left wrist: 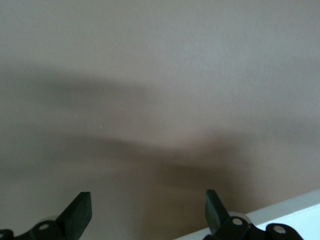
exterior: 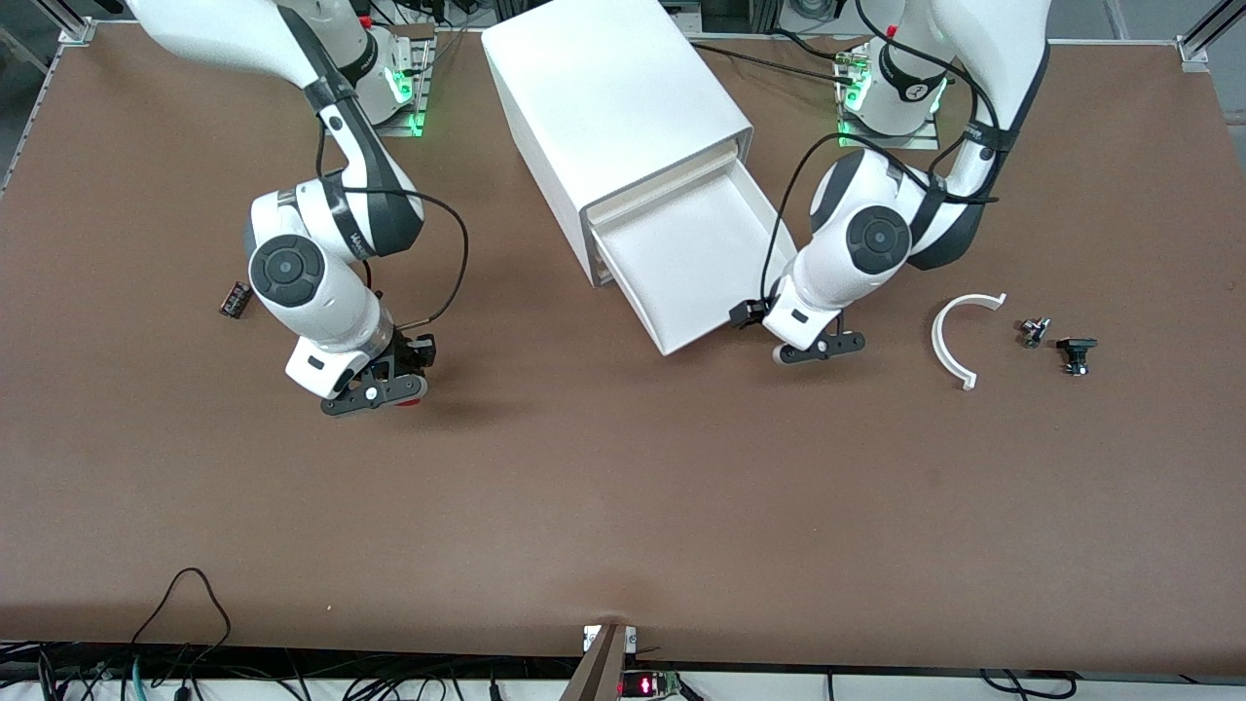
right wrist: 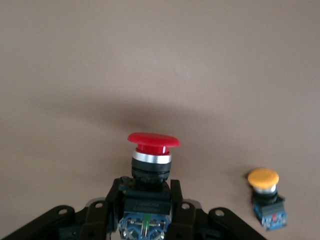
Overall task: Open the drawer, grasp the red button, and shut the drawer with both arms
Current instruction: 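Lower the red button by the yellow button while the left gripper closes drawer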
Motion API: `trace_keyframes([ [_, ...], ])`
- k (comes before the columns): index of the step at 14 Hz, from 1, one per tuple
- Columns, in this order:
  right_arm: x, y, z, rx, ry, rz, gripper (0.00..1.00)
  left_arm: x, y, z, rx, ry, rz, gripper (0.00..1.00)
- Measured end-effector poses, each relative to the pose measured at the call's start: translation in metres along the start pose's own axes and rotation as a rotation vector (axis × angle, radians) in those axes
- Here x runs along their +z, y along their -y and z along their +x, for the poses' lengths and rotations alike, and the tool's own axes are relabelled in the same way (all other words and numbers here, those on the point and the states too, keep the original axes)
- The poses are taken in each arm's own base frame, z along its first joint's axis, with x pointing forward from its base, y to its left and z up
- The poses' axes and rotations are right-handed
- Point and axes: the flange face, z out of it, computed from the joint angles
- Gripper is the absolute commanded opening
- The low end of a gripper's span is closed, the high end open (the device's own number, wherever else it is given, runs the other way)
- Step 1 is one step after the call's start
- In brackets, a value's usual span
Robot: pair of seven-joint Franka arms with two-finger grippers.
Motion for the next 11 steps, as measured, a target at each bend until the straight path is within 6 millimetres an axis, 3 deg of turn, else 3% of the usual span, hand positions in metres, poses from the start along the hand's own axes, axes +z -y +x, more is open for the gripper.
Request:
trace_keyframes([
  [4,0.063,-0.041,-0.036,0.07,0.021,0.009,0.29,0.01,-0.034,-0.058,0.033,0.111,-0.024,1.0],
  [6,0.09,-0.051,-0.053,0.062,-0.018,0.015,0.29,0.019,-0.043,-0.083,0.053,0.147,-0.018,1.0],
  [8,0.105,-0.054,-0.065,0.053,-0.025,0.017,0.32,0.027,-0.042,-0.096,0.055,0.169,-0.011,1.0],
  [9,0.106,-0.054,-0.066,0.052,-0.03,0.018,0.48,0.029,-0.04,-0.1,0.053,0.177,-0.008,1.0],
  [10,0.105,-0.054,-0.066,0.052,-0.031,0.018,0.78,0.031,-0.039,-0.104,0.056,0.183,-0.004,1.0],
  [11,0.105,-0.054,-0.066,0.052,-0.031,0.018,1.0,0.033,-0.039,-0.11,0.063,0.188,0.002,1.0],
])
